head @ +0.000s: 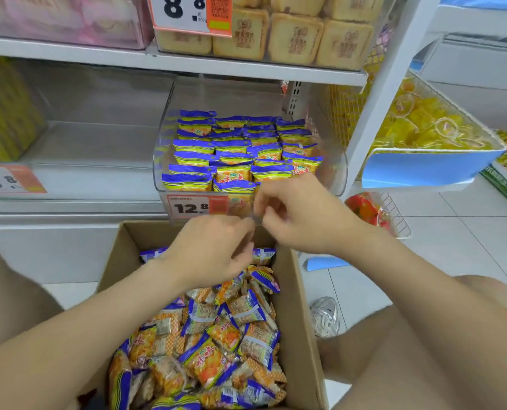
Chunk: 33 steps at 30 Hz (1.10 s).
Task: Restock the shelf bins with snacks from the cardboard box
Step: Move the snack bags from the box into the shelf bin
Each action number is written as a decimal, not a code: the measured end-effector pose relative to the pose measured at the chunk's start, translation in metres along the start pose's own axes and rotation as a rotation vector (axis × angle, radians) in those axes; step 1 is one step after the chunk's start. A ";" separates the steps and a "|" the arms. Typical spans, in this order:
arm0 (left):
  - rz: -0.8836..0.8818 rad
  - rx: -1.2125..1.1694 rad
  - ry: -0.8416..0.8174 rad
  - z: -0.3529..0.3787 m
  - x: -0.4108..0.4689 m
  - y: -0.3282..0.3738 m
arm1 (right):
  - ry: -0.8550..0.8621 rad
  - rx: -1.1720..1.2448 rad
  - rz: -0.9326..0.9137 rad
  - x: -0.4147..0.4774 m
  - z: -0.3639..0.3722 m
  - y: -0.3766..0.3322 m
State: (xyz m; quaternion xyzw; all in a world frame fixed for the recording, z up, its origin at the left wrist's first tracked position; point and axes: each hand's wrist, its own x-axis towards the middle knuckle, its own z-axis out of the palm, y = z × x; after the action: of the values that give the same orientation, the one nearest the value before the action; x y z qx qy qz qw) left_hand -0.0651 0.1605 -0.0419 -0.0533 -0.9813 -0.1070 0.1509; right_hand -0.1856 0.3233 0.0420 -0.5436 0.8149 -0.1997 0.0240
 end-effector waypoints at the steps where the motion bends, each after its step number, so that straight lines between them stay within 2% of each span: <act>1: -0.045 0.014 -0.157 0.015 -0.008 -0.002 | -0.134 -0.037 -0.012 -0.005 0.016 -0.005; 4: -0.160 0.085 -0.605 0.064 -0.025 -0.016 | -0.522 -0.218 -0.026 -0.011 0.058 -0.002; 5: -0.183 0.088 -0.696 0.080 -0.030 -0.021 | -0.627 -0.270 -0.015 -0.011 0.069 0.003; 7: -0.231 0.058 -0.768 0.109 -0.034 -0.029 | -0.755 -0.381 0.016 -0.011 0.083 0.016; 11: -0.313 -0.075 -0.778 0.151 -0.036 -0.038 | -0.761 -0.466 0.039 -0.002 0.092 0.036; 14: -0.289 -0.246 -0.779 0.169 -0.035 -0.040 | -0.720 -0.398 0.025 0.003 0.092 0.046; 16: -0.312 -0.339 -0.728 0.178 -0.035 -0.041 | -0.735 -0.393 0.026 0.001 0.094 0.049; 19: -0.349 -0.355 -0.602 0.177 -0.032 -0.037 | -0.804 -0.405 0.063 -0.004 0.096 0.053; 22: -0.394 -0.405 -0.485 0.159 -0.025 -0.031 | -0.746 -0.395 0.079 -0.006 0.092 0.053; 24: -0.481 -0.467 -0.459 0.142 -0.022 -0.028 | -0.602 -0.401 0.071 -0.003 0.083 0.051; 26: -0.608 -0.632 -0.460 0.116 -0.015 -0.021 | -0.485 -0.388 0.054 0.000 0.071 0.048; 30: -0.956 -1.125 -0.381 0.050 -0.001 0.005 | -0.495 -0.132 -0.016 -0.004 0.050 0.046; 33: -1.008 -1.248 -0.386 -0.001 0.001 0.015 | -0.424 0.077 -0.050 -0.007 0.041 0.038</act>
State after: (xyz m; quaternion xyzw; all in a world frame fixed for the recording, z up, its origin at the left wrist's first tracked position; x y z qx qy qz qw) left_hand -0.0640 0.1747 -0.0380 0.3022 -0.6563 -0.6762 -0.1437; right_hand -0.2054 0.3297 -0.0106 -0.5921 0.7697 -0.1121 0.2108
